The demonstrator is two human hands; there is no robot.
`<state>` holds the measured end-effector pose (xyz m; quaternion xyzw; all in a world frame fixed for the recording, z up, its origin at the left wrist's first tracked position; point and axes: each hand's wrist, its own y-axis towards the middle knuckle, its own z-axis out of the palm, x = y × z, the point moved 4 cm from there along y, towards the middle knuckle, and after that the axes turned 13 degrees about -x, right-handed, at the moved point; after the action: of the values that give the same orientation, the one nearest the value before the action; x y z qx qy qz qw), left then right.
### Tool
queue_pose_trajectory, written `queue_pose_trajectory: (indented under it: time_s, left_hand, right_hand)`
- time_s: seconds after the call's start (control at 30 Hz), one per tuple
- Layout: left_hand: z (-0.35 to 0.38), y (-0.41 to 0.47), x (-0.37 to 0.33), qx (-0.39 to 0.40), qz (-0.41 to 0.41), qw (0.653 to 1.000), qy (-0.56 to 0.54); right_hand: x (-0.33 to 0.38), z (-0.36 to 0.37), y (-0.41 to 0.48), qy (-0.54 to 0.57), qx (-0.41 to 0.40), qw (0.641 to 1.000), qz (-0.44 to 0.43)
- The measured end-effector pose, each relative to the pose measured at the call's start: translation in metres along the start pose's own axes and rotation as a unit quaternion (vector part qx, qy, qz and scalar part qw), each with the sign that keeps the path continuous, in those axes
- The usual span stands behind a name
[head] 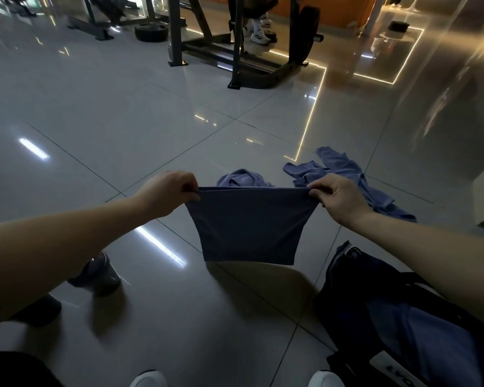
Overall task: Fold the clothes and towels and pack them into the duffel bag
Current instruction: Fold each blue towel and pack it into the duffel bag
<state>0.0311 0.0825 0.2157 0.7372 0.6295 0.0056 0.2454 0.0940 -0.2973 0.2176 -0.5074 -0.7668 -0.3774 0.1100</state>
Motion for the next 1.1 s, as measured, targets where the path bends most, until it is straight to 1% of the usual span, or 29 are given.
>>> queue_pose_trajectory:
  time_s: [0.07, 0.23, 0.3, 0.4, 0.5, 0.6, 0.7, 0.77, 0.83, 0.93, 1.03, 1.1]
  left_hand:
    - [-0.003, 0.001, 0.002, 0.001, -0.004, 1.0, -0.003]
    - [-0.005, 0.002, 0.003, -0.006, -0.017, 1.0, -0.016]
    - [-0.005, 0.003, 0.004, 0.006, -0.02, 1.0, -0.019]
    - [-0.002, 0.009, 0.01, 0.031, -0.008, 0.999, 0.021]
    - [0.001, 0.012, 0.018, 0.018, -0.053, 0.998, 0.028]
    - [-0.004, 0.019, 0.021, -0.038, -0.071, 0.997, -0.002]
    - [-0.013, 0.025, 0.023, -0.083, -0.056, 0.994, -0.051]
    - [-0.018, 0.022, 0.022, -0.09, -0.027, 0.992, -0.09]
    - [-0.021, 0.013, 0.017, -0.07, 0.009, 0.99, -0.119]
    - [-0.013, -0.012, 0.007, -0.005, 0.05, 0.99, -0.132]
    - [0.011, -0.045, 0.005, 0.088, 0.085, 0.986, -0.112]
    - [0.033, -0.072, 0.005, 0.162, 0.1, 0.978, -0.089]
  right_hand:
    - [0.001, 0.001, 0.001, -0.024, 0.006, 0.999, -0.024]
    - [0.001, 0.005, -0.001, -0.067, 0.02, 0.996, -0.05]
    - [0.001, 0.007, 0.0, -0.081, 0.024, 0.995, -0.047]
    - [-0.002, 0.013, 0.005, -0.098, 0.033, 0.994, -0.02]
    - [-0.003, 0.018, 0.015, -0.07, 0.038, 0.997, 0.02]
    - [0.002, 0.02, 0.027, -0.02, 0.02, 0.998, 0.057]
    - [0.01, 0.017, 0.032, 0.043, -0.005, 0.996, 0.081]
    - [0.016, 0.014, 0.029, 0.05, -0.011, 0.997, 0.064]
    - [0.02, 0.011, 0.022, 0.052, -0.006, 0.998, 0.046]
    - [0.017, 0.014, 0.002, 0.05, 0.037, 0.997, 0.039]
    - [0.005, 0.027, -0.031, 0.016, 0.094, 0.995, 0.029]
    - [-0.006, 0.038, -0.057, -0.018, 0.15, 0.988, 0.027]
